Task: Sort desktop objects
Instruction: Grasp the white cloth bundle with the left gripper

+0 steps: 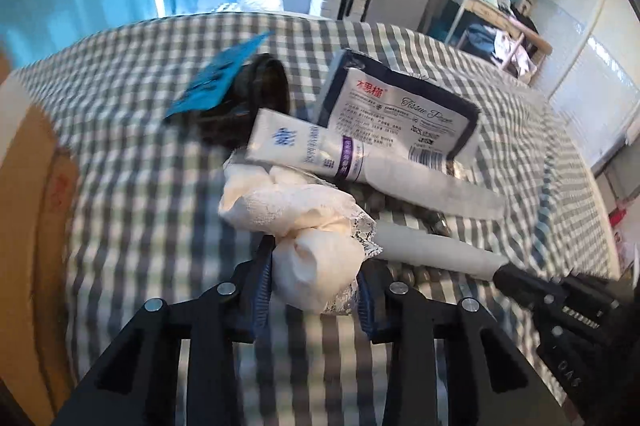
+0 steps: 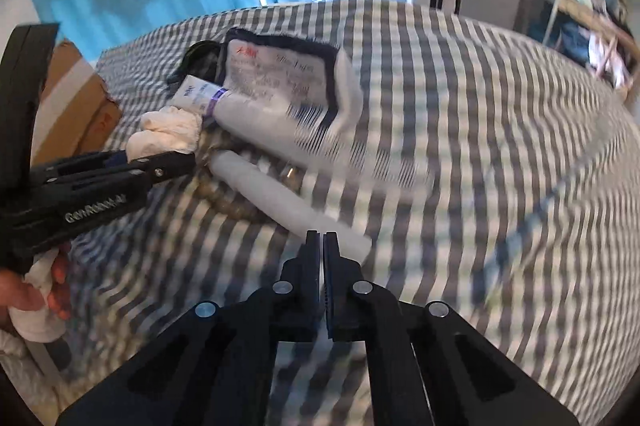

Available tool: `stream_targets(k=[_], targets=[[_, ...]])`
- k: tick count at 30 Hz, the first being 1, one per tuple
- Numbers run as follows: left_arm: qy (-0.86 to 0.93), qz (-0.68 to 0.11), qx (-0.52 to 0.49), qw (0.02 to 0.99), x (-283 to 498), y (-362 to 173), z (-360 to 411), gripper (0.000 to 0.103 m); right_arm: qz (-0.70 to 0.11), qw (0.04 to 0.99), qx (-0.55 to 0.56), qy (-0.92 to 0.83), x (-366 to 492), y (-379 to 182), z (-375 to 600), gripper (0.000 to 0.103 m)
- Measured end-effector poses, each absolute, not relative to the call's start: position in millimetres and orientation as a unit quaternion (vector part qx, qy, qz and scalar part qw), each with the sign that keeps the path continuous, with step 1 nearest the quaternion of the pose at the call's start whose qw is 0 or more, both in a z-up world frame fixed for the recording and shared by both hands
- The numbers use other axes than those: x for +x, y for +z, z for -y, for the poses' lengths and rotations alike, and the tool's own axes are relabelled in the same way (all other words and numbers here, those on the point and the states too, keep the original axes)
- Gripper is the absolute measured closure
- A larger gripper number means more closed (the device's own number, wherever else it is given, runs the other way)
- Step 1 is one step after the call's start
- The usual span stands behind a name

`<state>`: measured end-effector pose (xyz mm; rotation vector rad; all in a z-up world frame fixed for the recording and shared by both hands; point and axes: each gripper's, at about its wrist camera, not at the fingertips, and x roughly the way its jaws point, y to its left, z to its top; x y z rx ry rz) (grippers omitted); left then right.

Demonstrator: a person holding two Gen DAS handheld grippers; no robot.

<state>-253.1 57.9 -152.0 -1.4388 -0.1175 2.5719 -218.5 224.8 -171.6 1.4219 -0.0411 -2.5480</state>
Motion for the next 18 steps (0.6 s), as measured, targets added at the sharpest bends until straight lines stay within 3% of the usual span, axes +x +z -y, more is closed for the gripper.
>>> stream_targets(k=[9, 12, 13, 14, 18], targets=[[0.859, 0.079, -0.500, 0.078, -185, -143, -28, 0.071, 0.037, 0.145, 0.480, -0.864, -160, -161, -212, 0.100], [0.854, 0.089, -0.508, 0.069, -171, -149, -23, 0.071, 0.014, 0.136, 0.452, -0.882, -163, -147, -210, 0.079], [0.853, 0.088, -0.511, 0.067, -167, -150, -23, 0.071, 0.003, 0.125, 0.443, -0.888, -170, -146, -208, 0.063], [0.852, 0.087, -0.512, 0.066, -167, -151, -25, 0.071, -0.007, 0.112, 0.438, -0.892, -178, -145, -211, 0.054], [0.851, 0.075, -0.515, 0.065, -168, -156, -34, 0.071, -0.098, 0.093, 0.436, -0.890, -216, -158, -200, 0.054]])
